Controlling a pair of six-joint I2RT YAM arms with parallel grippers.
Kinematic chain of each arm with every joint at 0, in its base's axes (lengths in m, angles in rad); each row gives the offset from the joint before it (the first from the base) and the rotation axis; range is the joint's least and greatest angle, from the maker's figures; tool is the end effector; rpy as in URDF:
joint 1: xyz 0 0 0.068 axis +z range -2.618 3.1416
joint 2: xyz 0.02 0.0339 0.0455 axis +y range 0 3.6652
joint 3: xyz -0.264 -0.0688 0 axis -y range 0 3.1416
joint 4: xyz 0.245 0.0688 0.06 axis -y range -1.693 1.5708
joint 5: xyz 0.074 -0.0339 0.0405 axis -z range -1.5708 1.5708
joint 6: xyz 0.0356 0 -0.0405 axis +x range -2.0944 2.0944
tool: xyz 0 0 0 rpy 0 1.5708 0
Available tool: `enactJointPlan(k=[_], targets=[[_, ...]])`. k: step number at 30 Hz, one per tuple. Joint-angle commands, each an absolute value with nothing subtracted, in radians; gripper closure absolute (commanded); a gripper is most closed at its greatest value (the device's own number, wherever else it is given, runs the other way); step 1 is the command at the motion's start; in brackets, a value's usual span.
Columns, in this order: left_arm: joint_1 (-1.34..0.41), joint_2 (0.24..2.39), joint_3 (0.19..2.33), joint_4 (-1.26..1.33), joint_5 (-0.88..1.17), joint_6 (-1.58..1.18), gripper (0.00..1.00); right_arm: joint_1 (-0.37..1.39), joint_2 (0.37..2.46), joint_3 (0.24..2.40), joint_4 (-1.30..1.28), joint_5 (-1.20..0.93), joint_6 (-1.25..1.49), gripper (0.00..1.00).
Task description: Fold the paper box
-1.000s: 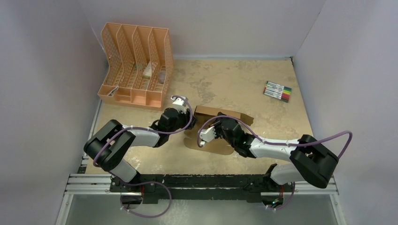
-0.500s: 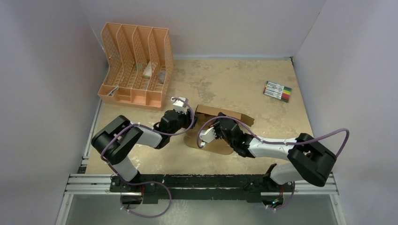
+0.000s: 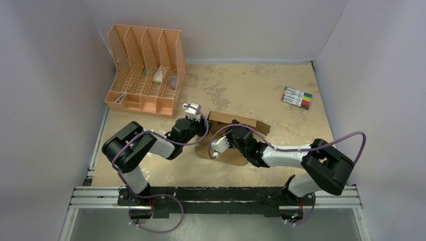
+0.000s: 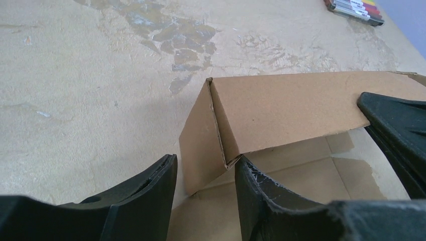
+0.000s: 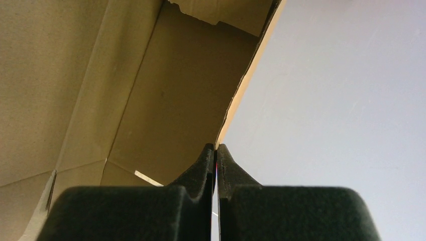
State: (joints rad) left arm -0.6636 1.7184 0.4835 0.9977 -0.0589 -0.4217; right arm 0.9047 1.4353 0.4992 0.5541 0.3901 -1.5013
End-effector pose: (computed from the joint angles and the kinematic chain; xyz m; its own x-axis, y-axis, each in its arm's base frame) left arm 0.2398 -0.1848 0.1374 -0.4021 -0.2043 -0.8925 0.4441 0.8089 -0.3852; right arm 0.1819 0.2095 0.1735 0.4919 -0.8672 0.0770 -0.2651 -0.2334 -0.9355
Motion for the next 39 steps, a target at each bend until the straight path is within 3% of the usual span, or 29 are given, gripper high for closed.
enactJointPlan(k=[1, 16, 24, 39], targets=[[-0.668, 1.738, 0.485, 1.099, -0.106, -0.378, 0.54, 0.919, 1.448, 0.523, 0.475, 0.349, -1.518, 1.00], [-0.700, 1.869, 0.497, 1.297, -0.273, -0.394, 0.58, 0.934, 1.439, 0.541, 0.407, 0.320, -1.490, 1.00], [-0.723, 1.930, 0.500, 1.396, -0.404, -0.421, 0.66, 0.940, 1.449, 0.543, 0.406, 0.320, -1.488, 1.00], [-0.744, 2.027, 0.528, 1.494, -0.592, -0.468, 0.65, 0.948, 1.475, 0.572, 0.396, 0.316, -1.483, 1.00]])
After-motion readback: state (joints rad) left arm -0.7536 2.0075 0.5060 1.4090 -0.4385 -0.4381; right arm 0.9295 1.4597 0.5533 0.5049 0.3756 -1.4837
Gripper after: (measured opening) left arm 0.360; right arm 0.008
